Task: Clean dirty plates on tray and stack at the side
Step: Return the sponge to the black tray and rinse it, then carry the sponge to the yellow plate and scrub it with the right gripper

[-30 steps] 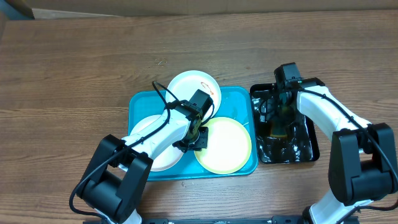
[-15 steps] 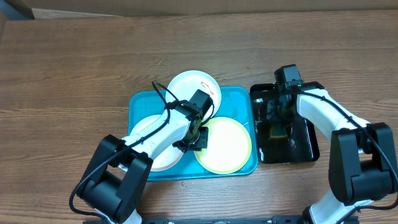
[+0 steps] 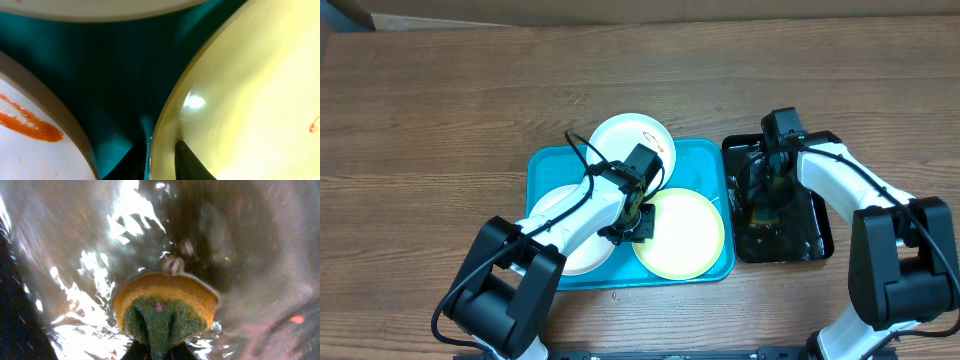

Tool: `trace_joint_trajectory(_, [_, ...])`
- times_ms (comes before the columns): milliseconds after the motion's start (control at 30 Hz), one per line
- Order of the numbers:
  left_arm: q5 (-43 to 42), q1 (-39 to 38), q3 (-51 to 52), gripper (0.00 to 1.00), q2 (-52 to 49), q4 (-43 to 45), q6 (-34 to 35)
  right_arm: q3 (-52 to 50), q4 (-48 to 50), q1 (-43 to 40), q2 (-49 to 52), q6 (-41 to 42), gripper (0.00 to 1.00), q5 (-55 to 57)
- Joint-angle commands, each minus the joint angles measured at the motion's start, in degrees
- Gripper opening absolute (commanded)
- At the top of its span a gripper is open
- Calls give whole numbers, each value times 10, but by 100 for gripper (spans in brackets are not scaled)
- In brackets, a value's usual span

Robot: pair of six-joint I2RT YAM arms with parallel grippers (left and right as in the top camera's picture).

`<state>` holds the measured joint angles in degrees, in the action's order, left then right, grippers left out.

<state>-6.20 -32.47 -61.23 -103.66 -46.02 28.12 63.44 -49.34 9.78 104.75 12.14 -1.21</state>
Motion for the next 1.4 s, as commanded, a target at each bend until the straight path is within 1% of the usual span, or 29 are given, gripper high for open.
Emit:
trace_joint_trajectory(0, [-9,2,3,23,-10,2,-5,43,-39,-1,-8,1,4,-4])
trace_joint_trajectory(133, [-9,2,2,23,-10,2,-5,88,-95,-1,-9,1,4,-9])
trace_joint_trajectory(167, [-9,2,2,15,-10,2,-5,96,-104,0,-9,-2,4,-14])
trace_joint_trajectory(200, [-9,2,1,5,-10,2,-5,105,-122,1,-9,-10,4,-8])
trace_joint_trajectory(233, [-9,2,-1,4,-10,1,-6,113,-139,1,-9,-8,4,10])
trace_joint_trajectory(300, [-9,2,-1,4,-10,1,-7,122,-160,-1,-11,17,4,21])
trace_joint_trajectory(367, [-9,2,-1,4,-10,1,-7,122,-162,-1,-13,-2,4,-9])
trace_joint_trajectory(533, [-9,2,-2,4,-10,2,-7,123,-176,0,-14,-4,4,-42])
trace_joint_trajectory(867, [-10,2,-3,6,-10,2,-7,125,-169,0,-14,2,4,-37])
trace_joint_trajectory(967, [-10,2,-3,7,-10,2,-7,126,-168,-1,-14,3,4,-55])
trace_joint_trajectory(1100, [-10,2,-3,7,-10,2,-7,134,-174,-1,-15,-6,4,-121])
trace_joint_trajectory(1267, [-10,2,-4,7,-10,2,-7,136,-167,10,-20,-86,4,-310])
trace_joint_trajectory(1367, [-10,2,-4,7,-10,2,-7,136,-168,34,-21,-97,4,-349])
